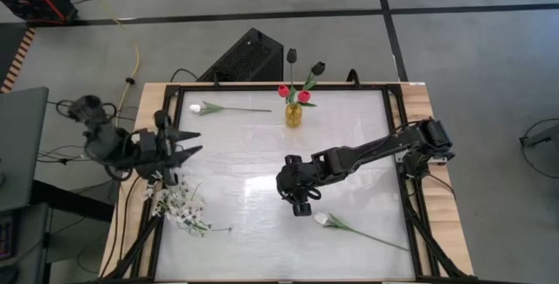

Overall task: Sort flowers into vase by color
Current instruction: Put the bottom white tulip into the transparent vase

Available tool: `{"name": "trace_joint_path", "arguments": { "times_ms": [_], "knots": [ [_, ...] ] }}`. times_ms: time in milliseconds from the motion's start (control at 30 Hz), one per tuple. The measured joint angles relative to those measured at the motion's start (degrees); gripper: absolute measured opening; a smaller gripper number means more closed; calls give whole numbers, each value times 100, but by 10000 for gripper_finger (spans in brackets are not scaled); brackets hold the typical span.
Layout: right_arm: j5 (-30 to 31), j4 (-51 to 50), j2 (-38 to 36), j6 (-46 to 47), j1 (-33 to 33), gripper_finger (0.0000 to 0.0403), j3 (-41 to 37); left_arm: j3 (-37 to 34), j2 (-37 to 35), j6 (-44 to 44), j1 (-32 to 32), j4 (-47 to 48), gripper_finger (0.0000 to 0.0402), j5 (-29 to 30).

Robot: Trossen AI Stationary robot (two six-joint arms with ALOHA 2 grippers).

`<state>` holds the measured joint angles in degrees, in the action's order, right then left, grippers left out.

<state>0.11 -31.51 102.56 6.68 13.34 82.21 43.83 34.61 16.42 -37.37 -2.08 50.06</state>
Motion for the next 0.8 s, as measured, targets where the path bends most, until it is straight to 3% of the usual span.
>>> {"name": "trace_joint_path", "arguments": {
  "times_ms": [133,367,467,567,733,800],
  "knots": [
    [10,-76,0,67,11,203,0,136,198,397,925,-88,139,-686],
    [446,-1306,-20,699,113,203,0,183,-99,-135,2371,385,139,-2045],
    [453,-2001,-20,1120,226,203,0,181,-103,-492,2860,879,139,-2182],
    [453,-2702,-22,1643,465,203,0,180,-96,-982,3168,1325,139,-2360],
    [456,-3609,-22,2624,1111,200,0,179,-48,-1243,3359,1440,139,-3370],
    [458,-3746,-22,3050,1425,198,0,179,-47,-1212,3358,1445,139,-3489]
  ]
}}
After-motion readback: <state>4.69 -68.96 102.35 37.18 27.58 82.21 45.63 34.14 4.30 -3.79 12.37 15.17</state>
